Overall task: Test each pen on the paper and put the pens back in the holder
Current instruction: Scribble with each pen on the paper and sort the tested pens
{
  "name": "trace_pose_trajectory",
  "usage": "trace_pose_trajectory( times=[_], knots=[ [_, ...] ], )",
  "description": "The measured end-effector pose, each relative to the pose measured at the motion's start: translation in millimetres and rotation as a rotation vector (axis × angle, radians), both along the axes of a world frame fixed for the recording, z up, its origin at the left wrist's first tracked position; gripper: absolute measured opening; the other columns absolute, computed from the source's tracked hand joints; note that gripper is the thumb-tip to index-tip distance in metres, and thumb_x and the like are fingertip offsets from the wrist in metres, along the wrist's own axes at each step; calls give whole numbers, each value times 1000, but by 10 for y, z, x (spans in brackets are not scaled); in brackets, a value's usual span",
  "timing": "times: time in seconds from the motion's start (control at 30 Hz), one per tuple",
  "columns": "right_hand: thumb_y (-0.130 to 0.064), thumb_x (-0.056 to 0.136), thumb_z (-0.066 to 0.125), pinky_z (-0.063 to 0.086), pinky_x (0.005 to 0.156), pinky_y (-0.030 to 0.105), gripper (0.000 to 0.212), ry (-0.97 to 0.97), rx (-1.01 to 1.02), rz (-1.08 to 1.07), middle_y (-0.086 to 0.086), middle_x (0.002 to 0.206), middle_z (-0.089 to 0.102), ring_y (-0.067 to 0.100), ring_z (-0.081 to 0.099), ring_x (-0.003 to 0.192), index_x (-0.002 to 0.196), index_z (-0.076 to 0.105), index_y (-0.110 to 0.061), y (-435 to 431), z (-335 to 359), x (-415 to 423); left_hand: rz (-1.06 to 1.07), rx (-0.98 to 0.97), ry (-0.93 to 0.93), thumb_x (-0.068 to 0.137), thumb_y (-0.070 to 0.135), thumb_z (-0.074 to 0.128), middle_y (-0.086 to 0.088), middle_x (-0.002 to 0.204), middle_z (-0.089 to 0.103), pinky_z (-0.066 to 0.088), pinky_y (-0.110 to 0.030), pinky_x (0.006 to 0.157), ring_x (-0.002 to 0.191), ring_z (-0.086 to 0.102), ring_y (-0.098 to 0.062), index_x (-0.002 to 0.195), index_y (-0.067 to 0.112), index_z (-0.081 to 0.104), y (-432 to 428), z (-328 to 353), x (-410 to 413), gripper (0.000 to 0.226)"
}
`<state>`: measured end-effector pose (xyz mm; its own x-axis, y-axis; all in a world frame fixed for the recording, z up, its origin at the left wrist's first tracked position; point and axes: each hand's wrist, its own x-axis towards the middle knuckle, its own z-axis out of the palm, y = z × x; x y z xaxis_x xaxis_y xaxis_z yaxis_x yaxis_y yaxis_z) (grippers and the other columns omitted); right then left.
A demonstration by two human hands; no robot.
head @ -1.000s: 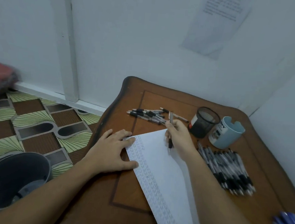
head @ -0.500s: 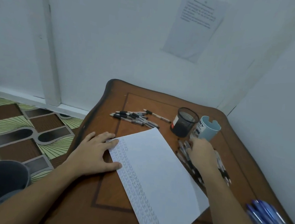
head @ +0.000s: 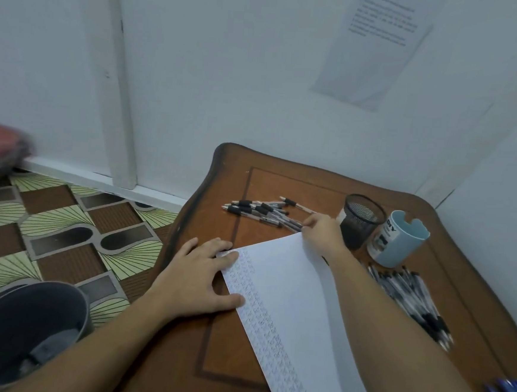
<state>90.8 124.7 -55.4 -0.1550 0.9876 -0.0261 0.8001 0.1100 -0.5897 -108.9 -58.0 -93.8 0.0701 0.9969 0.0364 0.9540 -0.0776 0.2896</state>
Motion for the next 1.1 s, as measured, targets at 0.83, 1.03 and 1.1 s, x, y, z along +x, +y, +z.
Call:
trace_pose_trajectory(
  times=[0.83, 1.03, 1.1],
  knots=[
    [-23, 99, 56, 22, 36, 15, 7, 1291, -261, 17, -3, 53, 38, 8, 25, 39, 95, 51, -24, -633, 123, -67, 7, 17, -18, 62, 95, 27, 15, 157, 19, -8, -34, 116, 145, 8, -4, 148, 35, 30, -12, -6, 16, 105],
    [-40, 106, 33, 43, 65, 29, 48, 1372, -435, 25, 2, 57, 51, 15, 49, 58, 92, 64, -7, -673, 96, -100, 4, 32, -27, 66, 88, 31, 15, 157, 20, -8, -33, 115, 145, 8, -4, 148, 34, 31, -9, -18, 5, 98],
    [-54, 103, 25, 35, 58, 27, 62, 1275, -445, 8, 2, 55, 46, 13, 42, 53, 91, 64, -9, -672, 37, -75, 10, 25, -21, 64, 90, 27, 16, 157, 18, -8, -34, 116, 145, 7, -3, 148, 35, 30, -7, -23, 4, 100]
  ],
)
